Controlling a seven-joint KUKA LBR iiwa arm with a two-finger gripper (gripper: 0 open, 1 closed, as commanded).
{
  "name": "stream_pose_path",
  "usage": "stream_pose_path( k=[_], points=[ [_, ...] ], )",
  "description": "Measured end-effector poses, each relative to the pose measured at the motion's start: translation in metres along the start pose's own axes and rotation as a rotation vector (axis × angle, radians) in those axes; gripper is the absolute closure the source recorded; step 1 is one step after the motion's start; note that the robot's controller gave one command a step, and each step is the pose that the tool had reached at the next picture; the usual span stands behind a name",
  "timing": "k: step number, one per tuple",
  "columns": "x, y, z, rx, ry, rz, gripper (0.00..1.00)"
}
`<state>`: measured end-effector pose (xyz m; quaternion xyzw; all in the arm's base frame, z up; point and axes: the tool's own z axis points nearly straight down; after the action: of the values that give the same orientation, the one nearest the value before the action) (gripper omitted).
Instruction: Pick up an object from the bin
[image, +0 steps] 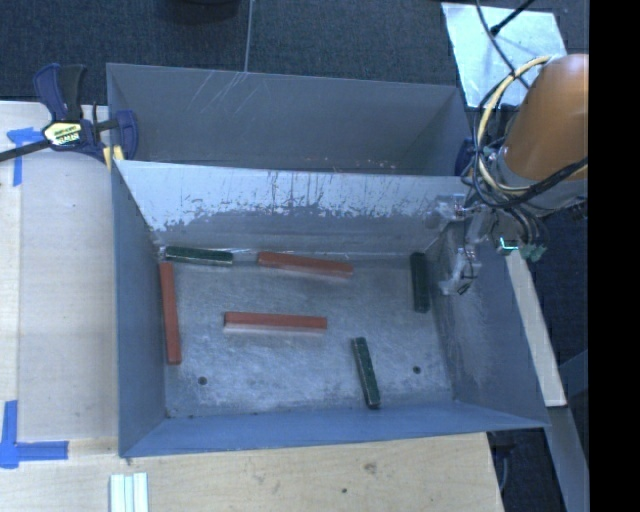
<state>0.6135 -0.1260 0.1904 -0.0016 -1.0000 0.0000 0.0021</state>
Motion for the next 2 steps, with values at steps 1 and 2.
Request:
stream_pose_path(
  k=[1,2],
  points=[
    [0.026,0.046,0.124,-0.002,0.001,0.034,0.00],
    [0.000,0.120,0.111,-0.004,-0.011,0.098,0.00]
  ],
)
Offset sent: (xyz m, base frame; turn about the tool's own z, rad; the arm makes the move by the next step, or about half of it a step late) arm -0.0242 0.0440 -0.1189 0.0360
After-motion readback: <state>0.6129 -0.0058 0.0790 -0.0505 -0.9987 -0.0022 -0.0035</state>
